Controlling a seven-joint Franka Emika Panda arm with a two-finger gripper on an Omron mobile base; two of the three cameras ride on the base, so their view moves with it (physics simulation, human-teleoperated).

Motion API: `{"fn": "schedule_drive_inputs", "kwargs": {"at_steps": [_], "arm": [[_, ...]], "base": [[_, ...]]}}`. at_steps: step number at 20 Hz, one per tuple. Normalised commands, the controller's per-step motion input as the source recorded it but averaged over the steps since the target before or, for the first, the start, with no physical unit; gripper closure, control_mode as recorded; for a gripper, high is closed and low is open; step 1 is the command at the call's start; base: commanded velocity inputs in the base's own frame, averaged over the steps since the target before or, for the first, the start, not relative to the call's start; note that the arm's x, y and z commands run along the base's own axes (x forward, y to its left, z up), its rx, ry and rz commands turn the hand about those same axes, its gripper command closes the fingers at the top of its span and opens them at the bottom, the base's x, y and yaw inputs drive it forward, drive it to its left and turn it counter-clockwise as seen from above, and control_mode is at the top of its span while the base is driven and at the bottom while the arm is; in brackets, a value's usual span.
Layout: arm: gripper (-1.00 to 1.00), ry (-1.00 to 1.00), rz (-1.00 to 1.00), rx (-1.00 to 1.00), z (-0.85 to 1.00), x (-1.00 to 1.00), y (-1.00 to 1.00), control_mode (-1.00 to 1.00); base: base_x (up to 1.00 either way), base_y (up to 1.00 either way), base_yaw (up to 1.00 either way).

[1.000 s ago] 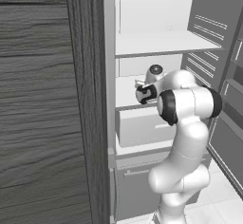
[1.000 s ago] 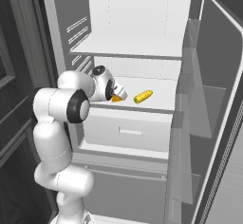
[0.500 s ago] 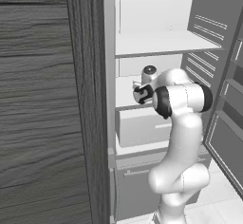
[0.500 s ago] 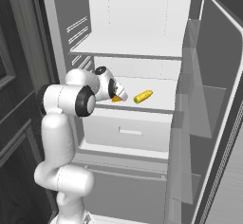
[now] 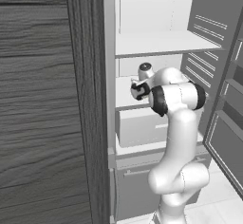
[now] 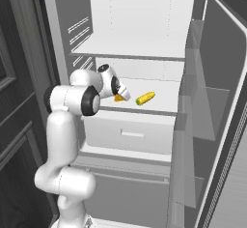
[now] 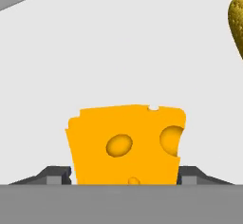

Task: Take the cheese, steak, and corn from the fridge and place them on the plate on the dining counter to create an appetizer plate.

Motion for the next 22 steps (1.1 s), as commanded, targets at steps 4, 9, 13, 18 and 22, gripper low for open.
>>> {"fn": "schedule_drive_inputs", "kwargs": {"at_steps": [4, 9, 13, 18, 22], "arm": [[1.0, 0.01, -0.1, 0.0, -0.31, 0.05, -0.22, -1.0], [1.0, 0.0, -0.2, 0.0, -0.39, -0.07, -0.56, -1.0], [1.0, 0.0, -0.13, 0.02, -0.04, -0.83, -0.42, -1.0], [1.0, 0.0, -0.01, 0.04, 0.05, -1.0, -0.23, -1.0], [1.0, -0.01, 0.02, 0.0, 0.11, -1.0, -0.03, -1.0]], "base": [[0.0, 0.0, 0.0], [0.0, 0.0, 0.0], [0.0, 0.0, 0.0], [0.0, 0.0, 0.0], [0.0, 0.0, 0.0]]}}
